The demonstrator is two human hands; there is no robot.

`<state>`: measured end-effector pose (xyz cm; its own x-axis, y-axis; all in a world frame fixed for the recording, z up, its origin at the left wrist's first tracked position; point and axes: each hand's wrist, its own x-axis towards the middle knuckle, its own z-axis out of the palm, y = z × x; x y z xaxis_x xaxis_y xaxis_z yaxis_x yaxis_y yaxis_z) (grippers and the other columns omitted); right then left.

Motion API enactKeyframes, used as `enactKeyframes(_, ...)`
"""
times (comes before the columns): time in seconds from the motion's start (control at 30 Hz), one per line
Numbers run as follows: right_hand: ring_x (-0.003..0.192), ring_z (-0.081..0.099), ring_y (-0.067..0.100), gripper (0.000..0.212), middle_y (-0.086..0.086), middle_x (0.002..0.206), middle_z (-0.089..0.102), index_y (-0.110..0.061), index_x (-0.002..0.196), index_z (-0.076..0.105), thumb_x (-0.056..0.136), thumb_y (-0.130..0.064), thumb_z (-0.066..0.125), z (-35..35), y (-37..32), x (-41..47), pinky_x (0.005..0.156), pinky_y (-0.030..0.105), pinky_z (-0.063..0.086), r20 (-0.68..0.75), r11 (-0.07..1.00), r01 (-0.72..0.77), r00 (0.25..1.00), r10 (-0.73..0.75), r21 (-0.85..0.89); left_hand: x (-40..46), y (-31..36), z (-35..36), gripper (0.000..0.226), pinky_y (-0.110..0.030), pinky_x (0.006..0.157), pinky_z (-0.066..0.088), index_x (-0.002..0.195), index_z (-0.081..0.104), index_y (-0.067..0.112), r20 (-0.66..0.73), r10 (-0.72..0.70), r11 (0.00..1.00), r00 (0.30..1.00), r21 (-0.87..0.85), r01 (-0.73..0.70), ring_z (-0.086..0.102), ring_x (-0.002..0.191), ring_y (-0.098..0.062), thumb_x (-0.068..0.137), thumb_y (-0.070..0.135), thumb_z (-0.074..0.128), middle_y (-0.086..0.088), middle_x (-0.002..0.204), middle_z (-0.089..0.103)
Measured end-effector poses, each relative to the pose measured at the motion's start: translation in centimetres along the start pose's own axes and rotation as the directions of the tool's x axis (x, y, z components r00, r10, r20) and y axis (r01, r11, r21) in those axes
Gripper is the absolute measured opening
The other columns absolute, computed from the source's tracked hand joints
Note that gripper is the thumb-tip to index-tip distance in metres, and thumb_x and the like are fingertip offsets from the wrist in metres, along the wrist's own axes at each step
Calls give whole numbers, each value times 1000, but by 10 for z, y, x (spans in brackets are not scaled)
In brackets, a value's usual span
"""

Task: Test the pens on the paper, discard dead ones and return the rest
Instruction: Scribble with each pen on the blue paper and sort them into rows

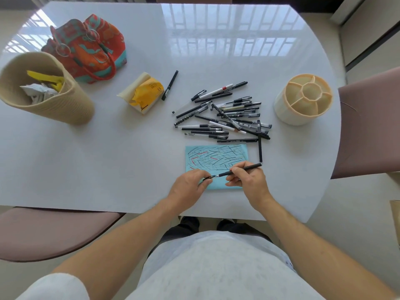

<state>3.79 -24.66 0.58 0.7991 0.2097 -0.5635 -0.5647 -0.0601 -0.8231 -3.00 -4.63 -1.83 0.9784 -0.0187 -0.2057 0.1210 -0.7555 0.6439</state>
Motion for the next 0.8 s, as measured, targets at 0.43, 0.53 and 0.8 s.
enactKeyframes(0.43, 61, 70, 22, 18, 11, 76, 76, -1, 97, 66, 103, -17, 60, 2, 12, 1, 69, 38, 63, 19, 993, -54, 998, 57, -105, 4, 23, 14, 12, -33, 68, 48, 90, 68, 15, 7, -40, 993, 999, -110, 40, 58, 72, -17, 96, 22, 60, 4, 76, 66)
enactKeyframes(0.53, 66, 70, 18, 20, 8, 80, 76, -4, 95, 69, 102, -21, 61, -9, 11, 4, 66, 31, 61, 33, 983, -82, 995, 89, -166, 8, 21, 16, 12, -27, 73, 48, 96, 70, 23, 64, -34, 991, 997, -124, 42, 60, 78, -9, 95, 31, 61, 10, 83, 69)
enactKeyframes(0.8, 77, 65, 26, 20, 11, 88, 72, -7, 94, 66, 99, -25, 61, -139, -18, 44, 69, 36, 53, -394, 762, -249, 919, -9, -598, 11, -2, 7, 34, -30, 89, 48, 121, 63, 25, 5, 8, 992, 1000, 122, -8, 48, 117, -14, 89, 29, 70, 7, 116, 61)
